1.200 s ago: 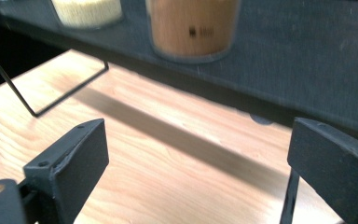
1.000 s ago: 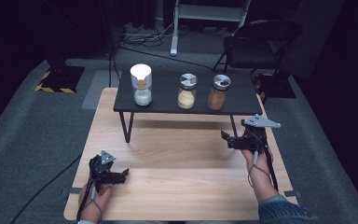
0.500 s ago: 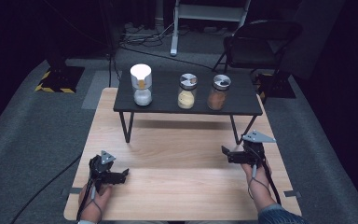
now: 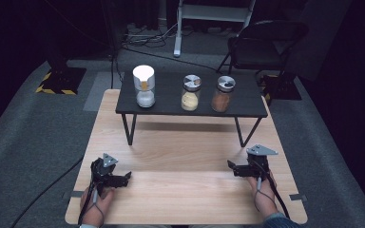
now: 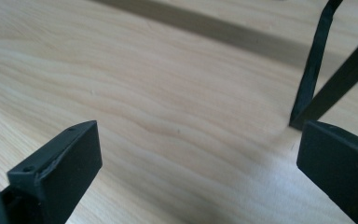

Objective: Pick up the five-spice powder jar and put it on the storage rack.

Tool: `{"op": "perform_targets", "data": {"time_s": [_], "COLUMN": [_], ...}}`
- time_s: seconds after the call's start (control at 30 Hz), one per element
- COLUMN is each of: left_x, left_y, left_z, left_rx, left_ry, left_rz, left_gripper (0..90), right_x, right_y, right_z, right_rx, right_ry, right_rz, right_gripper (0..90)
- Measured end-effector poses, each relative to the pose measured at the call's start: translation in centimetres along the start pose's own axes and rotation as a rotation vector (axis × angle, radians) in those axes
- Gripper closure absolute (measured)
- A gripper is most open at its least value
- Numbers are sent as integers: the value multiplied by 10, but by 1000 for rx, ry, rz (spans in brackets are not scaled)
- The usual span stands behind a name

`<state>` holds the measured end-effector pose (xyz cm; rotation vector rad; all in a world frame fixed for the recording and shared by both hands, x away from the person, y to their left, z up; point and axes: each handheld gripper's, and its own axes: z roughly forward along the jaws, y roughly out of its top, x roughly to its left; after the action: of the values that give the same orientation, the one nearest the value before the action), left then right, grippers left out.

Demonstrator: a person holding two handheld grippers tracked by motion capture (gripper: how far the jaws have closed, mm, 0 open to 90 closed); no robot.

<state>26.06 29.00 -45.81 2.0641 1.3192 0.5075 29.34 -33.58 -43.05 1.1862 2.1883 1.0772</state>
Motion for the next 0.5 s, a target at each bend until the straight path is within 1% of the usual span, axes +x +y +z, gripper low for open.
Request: {"op": "perform_targets", "data": {"time_s": [0.2, 0.5], "left_x": [0, 0], "left_y": [0, 0], "left_z": [0, 0], "left_rx": [-1, -1], "left_ry": [0, 0], "left_rz": [0, 0], "left_gripper": [3, 3], "right_x": [-2, -3], "right_y": [-9, -17], "right_z": [4, 10], "right_rx": [34, 82], "right_ry": [1, -4], "right_rz": [10, 21], "right_gripper": [0, 0]}}
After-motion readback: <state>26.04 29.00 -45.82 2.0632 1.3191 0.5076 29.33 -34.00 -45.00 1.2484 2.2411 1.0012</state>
